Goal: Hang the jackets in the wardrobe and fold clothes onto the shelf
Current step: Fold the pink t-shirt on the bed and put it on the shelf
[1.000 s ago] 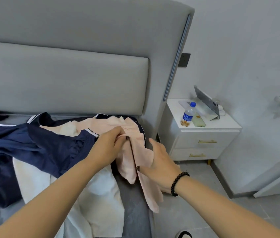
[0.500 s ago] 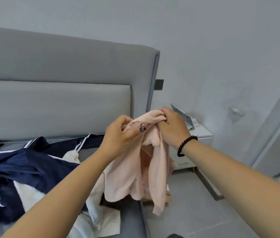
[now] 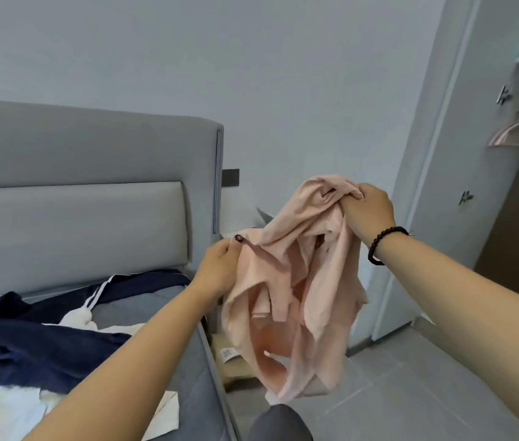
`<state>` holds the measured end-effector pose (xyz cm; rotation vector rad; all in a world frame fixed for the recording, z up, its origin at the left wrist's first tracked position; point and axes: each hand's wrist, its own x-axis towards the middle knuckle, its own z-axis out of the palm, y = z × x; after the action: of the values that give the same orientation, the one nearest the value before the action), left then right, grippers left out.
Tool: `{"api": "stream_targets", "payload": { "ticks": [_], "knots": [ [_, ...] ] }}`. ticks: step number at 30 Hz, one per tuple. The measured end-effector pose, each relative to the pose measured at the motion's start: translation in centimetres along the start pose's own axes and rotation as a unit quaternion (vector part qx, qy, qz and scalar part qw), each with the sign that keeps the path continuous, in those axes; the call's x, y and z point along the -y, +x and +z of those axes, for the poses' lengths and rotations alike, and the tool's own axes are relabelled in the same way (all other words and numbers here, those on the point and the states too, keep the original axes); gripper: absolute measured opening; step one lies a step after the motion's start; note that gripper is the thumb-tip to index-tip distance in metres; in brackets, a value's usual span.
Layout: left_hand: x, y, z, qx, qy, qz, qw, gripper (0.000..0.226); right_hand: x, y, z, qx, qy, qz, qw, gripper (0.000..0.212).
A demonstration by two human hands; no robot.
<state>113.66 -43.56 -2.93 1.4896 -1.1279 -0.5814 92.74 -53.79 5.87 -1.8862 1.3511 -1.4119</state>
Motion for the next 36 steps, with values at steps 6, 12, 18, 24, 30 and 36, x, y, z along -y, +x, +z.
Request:
{"api": "stream_targets", "payload": {
  "ticks": [6,12,18,24,30,36],
  "knots": [
    [-6.7,-0.6,3.0,0.003,-0.138,-0.008,0.99,0.026,-1.6,-3.7,-4.0,0.147,-0.009,0.04,0.988,0.035],
    [-9.1,-0.3,5.2,0.02,-0.205,-0.074,0.976,0.021,0.5,-8.5,-5.5,0.335,0.142,-0.056,0.93,0.037],
    [-9.3,-3.5,5.8,0.308,-0.415,-0.053,0.854,0.054,0.3,-7.8,-4.4,0.179,0.1,-0.046,0.978,0.009],
    [-7.4,-4.2,5.9,0.328,-0.323,0.047,0.887,0.057,-0.7,-5.4,-2.9,0.134,0.059,0.006,0.989,0.026],
    [-5.8,-3.4,5.5,0.382,-0.296,-0.013,0.875,0.065,-1.2,-1.6,-2.6,0.164,-0.016,0.066,0.984,0.041],
    [-4.9,-2.9,7.1,0.25,-0.011,0.036,0.967,0.053,-0.7,0.9,-2.1,0.179,-0.098,0.02,0.979,0.035]
  ]
}}
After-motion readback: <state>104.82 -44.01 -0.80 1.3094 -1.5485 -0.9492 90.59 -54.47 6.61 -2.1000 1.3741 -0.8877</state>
